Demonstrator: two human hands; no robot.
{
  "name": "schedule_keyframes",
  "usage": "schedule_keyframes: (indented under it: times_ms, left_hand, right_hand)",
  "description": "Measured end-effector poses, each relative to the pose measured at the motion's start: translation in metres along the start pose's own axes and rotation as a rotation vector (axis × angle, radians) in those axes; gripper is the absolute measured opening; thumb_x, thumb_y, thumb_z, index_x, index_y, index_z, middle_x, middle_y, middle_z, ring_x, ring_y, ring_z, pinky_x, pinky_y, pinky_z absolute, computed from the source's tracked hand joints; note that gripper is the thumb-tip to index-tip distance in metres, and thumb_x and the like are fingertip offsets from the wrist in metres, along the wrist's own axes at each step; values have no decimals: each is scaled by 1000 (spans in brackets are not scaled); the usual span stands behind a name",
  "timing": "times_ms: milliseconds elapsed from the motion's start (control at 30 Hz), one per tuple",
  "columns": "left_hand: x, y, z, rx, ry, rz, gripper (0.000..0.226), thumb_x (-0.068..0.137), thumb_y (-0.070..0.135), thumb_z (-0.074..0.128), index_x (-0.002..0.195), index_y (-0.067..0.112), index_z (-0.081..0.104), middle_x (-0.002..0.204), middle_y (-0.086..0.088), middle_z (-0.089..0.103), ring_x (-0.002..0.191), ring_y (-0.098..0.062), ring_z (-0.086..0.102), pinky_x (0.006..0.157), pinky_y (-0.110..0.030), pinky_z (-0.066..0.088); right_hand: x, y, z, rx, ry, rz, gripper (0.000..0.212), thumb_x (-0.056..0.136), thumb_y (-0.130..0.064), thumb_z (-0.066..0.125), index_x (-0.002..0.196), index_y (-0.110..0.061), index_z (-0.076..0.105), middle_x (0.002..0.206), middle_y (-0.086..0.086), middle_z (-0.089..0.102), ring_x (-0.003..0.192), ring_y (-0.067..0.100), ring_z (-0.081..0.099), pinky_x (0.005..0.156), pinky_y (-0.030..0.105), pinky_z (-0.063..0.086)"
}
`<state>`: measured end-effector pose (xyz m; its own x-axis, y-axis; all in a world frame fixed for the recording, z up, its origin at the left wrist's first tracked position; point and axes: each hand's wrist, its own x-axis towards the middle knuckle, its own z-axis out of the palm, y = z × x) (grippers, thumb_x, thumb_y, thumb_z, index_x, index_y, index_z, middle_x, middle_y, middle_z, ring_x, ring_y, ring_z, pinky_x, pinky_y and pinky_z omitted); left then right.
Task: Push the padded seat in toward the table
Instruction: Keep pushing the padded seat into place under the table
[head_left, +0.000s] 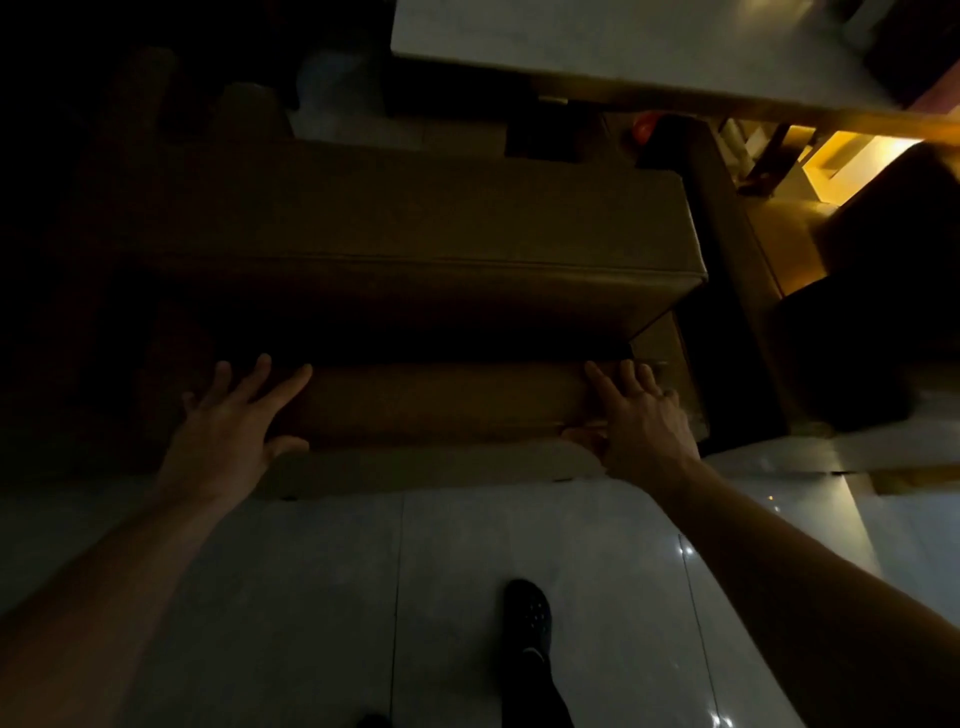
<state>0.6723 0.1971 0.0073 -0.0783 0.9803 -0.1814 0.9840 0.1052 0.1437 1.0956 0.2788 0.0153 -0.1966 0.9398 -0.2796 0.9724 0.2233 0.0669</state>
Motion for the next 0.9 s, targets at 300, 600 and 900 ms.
schedule_keyframes:
  times_ms: [300,600,900]
  left_hand:
    - [-1,-2,-3,-3,-16,27,81,85,48,64,153,39,20,161,-10,20,145,-47,11,108,-73,20]
    - [-8,-6,-6,-10,-23,45,82,85,47,65,153,38,20,162,-10,19,145,-46,10,108,-74,21]
    - [-20,-19,-3,7,-15,46,87,84,47,67,152,43,14,163,-7,14,147,-43,4,110,-72,15]
  right_hand:
    - [-1,-7,2,-23,-24,47,98,82,-80,41,157,-28,6,161,17,19,147,41,19,111,60,34]
    - [-12,-15,6,-31,-30,66,97,82,-81,37,158,-29,4,162,17,15,148,40,15,112,60,32]
    - [-38,-34,13,-16,-35,108,98,83,-80,40,157,-30,0,163,17,8,149,41,8,113,61,31]
